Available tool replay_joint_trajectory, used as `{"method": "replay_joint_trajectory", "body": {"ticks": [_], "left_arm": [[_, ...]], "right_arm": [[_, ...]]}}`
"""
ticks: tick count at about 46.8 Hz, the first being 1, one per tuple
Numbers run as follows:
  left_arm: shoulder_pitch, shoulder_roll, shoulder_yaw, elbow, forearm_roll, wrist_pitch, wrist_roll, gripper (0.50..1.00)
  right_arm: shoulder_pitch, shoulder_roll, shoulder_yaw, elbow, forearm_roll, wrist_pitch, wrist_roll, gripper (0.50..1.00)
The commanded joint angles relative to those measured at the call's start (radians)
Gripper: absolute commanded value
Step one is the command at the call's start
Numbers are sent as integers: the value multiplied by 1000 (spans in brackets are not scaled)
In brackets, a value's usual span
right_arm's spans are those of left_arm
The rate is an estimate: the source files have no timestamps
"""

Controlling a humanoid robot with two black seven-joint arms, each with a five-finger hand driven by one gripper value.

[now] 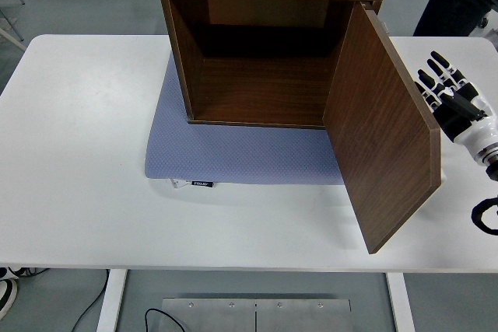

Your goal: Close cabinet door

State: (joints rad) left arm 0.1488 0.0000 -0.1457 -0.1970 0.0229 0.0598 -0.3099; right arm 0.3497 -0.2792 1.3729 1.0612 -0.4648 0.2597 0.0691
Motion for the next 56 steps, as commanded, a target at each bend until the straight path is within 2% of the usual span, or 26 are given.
{"method": "replay_joint_trajectory", "body": {"ticks": [1, 37, 46, 56], "left_arm": [[0, 0, 0, 1, 0, 0, 0, 1000], [0, 0, 0, 1, 0, 0, 0, 1000], [0, 0, 0, 1, 0, 0, 0, 1000], [0, 0, 0, 1, 0, 0, 0, 1000]], "right_arm": [[2, -1, 0, -1, 0, -1, 0, 1000], [15, -6, -2, 0, 0, -4, -3, 1000], [51, -12, -35, 2, -2, -2, -8, 1000], [54, -38, -34, 11, -2, 32, -11, 1000]]}}
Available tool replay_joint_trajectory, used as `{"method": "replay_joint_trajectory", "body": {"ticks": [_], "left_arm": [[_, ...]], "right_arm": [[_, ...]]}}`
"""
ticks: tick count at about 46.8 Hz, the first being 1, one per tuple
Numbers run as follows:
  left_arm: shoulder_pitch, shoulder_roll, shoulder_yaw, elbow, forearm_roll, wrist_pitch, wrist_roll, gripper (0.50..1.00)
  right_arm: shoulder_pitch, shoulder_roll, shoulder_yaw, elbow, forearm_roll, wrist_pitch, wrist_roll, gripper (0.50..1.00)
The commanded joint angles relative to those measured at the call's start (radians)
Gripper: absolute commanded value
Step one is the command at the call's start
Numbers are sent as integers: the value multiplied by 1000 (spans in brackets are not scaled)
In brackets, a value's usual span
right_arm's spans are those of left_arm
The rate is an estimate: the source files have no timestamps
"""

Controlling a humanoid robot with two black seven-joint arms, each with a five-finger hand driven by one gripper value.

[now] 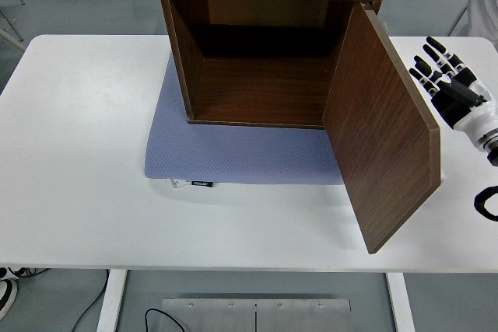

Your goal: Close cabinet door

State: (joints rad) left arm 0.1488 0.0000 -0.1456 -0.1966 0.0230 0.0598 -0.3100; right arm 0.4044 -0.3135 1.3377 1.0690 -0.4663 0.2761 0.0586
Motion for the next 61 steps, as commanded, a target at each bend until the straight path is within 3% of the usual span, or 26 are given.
{"method": "replay_joint_trajectory", "body": {"ticks": [1, 9, 17, 26, 37, 61], "left_arm": [[0, 0, 0, -1, 0, 0, 0, 1000], [0, 0, 0, -1, 0, 0, 0, 1000], [0, 0, 0, -1, 0, 0, 0, 1000], [0, 0, 0, 0, 0, 2, 0, 1000], [0, 0, 0, -1, 0, 0, 0, 1000], [0, 0, 0, -1, 0, 0, 0, 1000]], "right_arm": [[-2, -4, 1, 3, 0, 24, 0, 1000], [-33, -32, 9, 35, 2, 143, -2, 1000], [-150, -90, 35, 175, 0, 250, 0, 1000], [-275, -156, 47, 334, 0, 279, 0, 1000], [-390, -193, 54, 425, -2, 335, 0, 1000], [-484, -199, 51, 618, -6, 335, -14, 1000]]}}
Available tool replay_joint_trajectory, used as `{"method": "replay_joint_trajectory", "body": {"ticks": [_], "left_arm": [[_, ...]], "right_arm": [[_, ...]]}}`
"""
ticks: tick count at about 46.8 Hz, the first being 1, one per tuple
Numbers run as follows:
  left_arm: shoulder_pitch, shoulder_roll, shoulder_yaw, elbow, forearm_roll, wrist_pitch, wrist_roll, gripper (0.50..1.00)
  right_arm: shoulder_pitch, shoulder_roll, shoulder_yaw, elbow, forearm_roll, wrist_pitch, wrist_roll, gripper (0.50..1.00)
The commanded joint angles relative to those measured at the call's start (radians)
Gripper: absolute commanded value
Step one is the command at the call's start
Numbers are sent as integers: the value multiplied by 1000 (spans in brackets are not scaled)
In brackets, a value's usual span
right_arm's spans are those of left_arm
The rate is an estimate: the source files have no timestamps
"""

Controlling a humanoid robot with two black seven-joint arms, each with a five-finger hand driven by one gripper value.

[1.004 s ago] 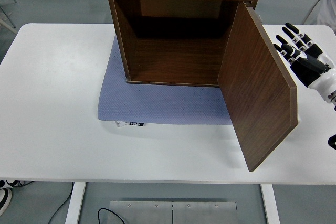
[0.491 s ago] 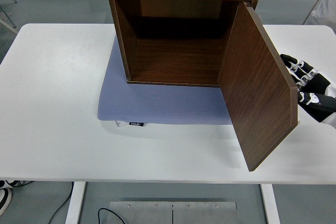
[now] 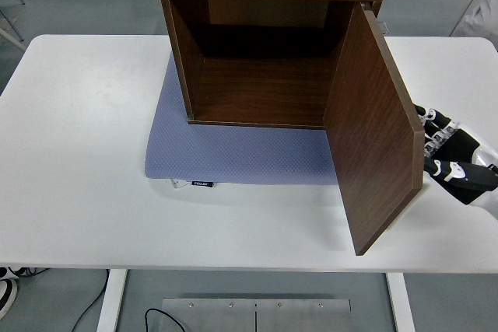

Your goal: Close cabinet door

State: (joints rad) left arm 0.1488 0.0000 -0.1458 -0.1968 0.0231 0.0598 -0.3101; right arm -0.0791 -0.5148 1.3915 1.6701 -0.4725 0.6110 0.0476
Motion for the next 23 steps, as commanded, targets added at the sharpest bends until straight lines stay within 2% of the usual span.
{"method": "replay_joint_trajectory", "body": {"ticks": [1, 12, 23], "left_arm": [[0, 0, 0, 0, 0, 0, 0, 1000], [0, 0, 0, 0, 0, 0, 0, 1000], [0, 0, 0, -1, 0, 0, 0, 1000]], "right_arm": [[-1, 2, -6, 22, -1, 0, -5, 1000], [1, 21, -41, 66, -1, 0, -20, 1000], [5, 82, -109, 75, -14, 0, -25, 1000]]}}
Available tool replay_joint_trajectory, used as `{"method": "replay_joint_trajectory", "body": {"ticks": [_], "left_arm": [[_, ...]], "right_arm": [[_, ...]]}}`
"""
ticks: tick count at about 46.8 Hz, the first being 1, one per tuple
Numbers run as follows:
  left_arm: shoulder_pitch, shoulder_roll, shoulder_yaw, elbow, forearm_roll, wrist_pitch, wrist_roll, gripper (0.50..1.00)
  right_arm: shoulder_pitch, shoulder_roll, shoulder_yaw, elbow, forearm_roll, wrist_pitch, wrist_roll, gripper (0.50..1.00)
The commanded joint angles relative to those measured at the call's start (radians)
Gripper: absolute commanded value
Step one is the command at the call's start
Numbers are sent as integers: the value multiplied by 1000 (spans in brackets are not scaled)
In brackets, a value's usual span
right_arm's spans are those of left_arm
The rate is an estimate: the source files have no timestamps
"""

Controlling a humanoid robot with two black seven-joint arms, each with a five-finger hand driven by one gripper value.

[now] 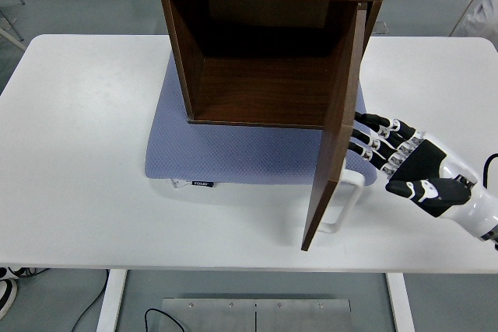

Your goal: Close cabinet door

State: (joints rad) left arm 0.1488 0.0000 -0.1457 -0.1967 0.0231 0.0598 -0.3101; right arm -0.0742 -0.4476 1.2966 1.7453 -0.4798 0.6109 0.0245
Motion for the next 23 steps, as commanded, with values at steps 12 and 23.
{"method": "replay_joint_trajectory", "body": {"ticks": [12, 23], "left_arm": [[0, 0, 0, 0, 0, 0, 0, 1000], [0, 0, 0, 0, 0, 0, -1, 1000]], "right_arm": [[16, 90, -77, 0, -59, 0, -1, 1000], [56, 139, -83, -30, -72, -2, -1, 1000]]}}
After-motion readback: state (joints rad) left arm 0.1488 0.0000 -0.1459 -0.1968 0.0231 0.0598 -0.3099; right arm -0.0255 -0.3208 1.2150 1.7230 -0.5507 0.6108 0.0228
